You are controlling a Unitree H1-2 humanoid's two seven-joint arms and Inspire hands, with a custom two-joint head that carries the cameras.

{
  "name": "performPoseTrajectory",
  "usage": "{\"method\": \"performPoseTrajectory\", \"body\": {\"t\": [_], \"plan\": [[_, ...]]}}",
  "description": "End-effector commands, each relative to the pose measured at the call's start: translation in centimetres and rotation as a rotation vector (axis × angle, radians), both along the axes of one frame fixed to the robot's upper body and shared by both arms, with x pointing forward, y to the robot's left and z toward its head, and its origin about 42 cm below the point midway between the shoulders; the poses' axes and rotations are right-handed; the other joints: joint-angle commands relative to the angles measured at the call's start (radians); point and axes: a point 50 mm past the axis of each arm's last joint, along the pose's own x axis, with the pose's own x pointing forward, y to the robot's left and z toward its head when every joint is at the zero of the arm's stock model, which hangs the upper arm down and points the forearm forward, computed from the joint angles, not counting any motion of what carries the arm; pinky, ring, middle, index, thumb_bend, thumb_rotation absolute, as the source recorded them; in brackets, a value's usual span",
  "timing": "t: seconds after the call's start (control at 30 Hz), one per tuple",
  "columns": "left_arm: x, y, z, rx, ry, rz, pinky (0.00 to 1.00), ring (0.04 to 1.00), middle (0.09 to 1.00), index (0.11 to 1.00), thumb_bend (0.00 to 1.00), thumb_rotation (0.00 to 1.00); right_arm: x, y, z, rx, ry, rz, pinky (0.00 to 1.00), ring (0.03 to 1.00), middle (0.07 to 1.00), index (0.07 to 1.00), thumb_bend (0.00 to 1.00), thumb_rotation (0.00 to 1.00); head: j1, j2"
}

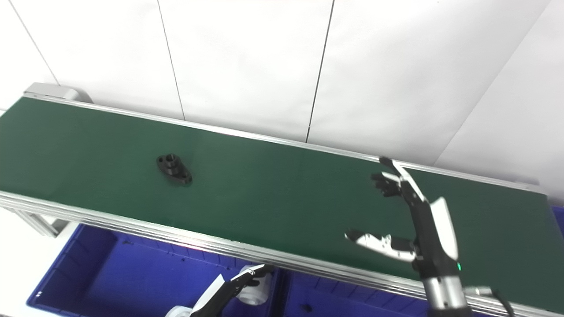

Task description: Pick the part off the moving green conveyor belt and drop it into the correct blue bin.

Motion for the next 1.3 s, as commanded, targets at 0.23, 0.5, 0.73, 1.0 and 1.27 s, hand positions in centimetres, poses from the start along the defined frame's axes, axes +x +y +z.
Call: {"method": "performPoseTrajectory", "body": {"t": [0.23, 0.5, 0.73, 1.0, 1.27], "plan": [[0.7, 0.0, 0.5, -0.077, -0.014, 0.075, 0.76, 0.840, 0.857, 0.828, 0.93, 0.31, 3.5, 1.9, 2.6, -0.070, -0.036, 0.039, 0.61, 0.700, 0.747, 0.855, 0.81, 0.35, -0.006, -0.022], [0.1, 0.7, 0.7, -0.116, 0.005, 0.124, 0.70, 0.781, 0.812, 0.802, 0.92, 0.29, 5.2, 4.4, 3.5, -0.101, 0.005, 0.070, 0.62, 0.694, 0.752, 0.861, 0.82, 0.39, -0.078, -0.026], [0.5, 1.4, 0.7, -0.162, 0.040, 0.120, 0.67, 0.770, 0.812, 0.801, 0.90, 0.23, 7.1, 6.3, 3.7, -0.180, 0.023, 0.088, 0.64, 0.685, 0.724, 0.857, 0.81, 0.37, -0.164, -0.024], [0.9, 2.0, 0.8, -0.183, 0.052, 0.097, 0.68, 0.773, 0.804, 0.792, 0.90, 0.21, 9.3, 8.2, 3.5, -0.267, 0.055, 0.083, 0.59, 0.669, 0.728, 0.845, 0.81, 0.43, -0.225, -0.019], [1.2, 2.3, 1.1, -0.192, 0.046, 0.076, 0.69, 0.769, 0.801, 0.792, 0.91, 0.27, 10.6, 9.3, 3.7, -0.338, 0.104, 0.105, 0.59, 0.681, 0.722, 0.822, 0.83, 0.46, -0.238, 0.014]]}}
